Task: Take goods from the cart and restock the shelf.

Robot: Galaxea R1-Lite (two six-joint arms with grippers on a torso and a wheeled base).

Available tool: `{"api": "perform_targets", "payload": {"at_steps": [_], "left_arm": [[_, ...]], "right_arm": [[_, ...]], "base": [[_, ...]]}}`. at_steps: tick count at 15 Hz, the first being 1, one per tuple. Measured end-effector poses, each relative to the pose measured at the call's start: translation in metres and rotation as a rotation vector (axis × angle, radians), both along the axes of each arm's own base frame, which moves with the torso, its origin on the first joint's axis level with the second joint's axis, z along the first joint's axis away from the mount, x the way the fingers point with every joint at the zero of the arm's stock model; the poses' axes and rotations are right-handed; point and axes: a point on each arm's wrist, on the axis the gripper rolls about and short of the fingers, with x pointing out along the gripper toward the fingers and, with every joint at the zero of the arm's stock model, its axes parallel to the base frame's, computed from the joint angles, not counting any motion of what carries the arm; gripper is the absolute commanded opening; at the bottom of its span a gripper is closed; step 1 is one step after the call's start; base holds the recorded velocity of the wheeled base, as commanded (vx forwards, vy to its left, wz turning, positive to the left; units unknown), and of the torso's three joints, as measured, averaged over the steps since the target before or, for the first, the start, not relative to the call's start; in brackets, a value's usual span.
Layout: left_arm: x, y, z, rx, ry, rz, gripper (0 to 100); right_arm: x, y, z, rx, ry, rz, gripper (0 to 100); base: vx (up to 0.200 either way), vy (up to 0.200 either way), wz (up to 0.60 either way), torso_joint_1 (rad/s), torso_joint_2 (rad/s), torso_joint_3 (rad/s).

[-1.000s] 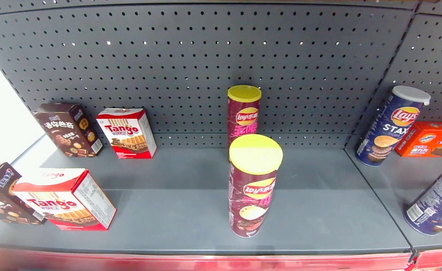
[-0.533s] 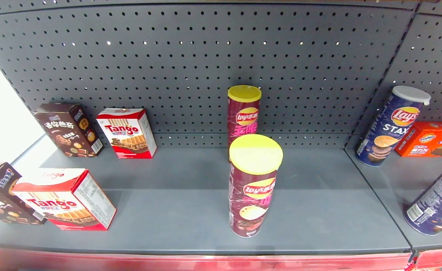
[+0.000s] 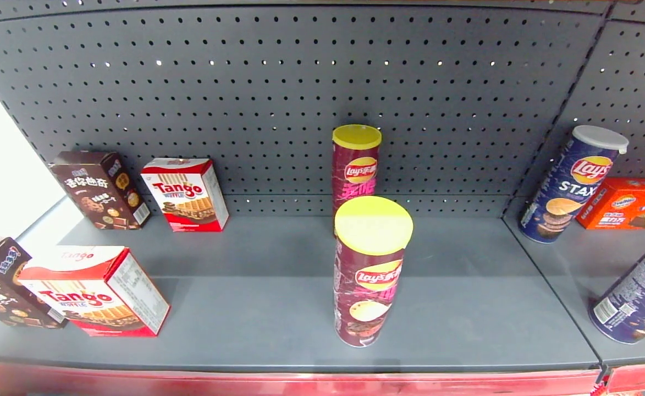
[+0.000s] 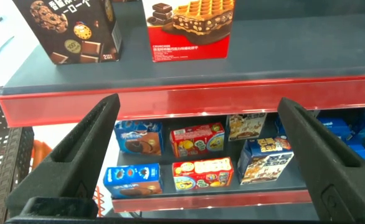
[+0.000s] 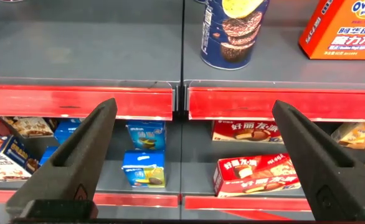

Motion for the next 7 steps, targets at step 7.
{"api": "perform_targets", "payload": {"at_steps": [7], "left_arm": [[0.0000,0.0000,0.0000,0.000,0.000,0.000,100]], "right_arm": [[0.0000,0.0000,0.0001,0.001,-0.001,-0.001,100]], "base": [[0.000,0.000,0.00,0.000,0.00,0.000]]}}
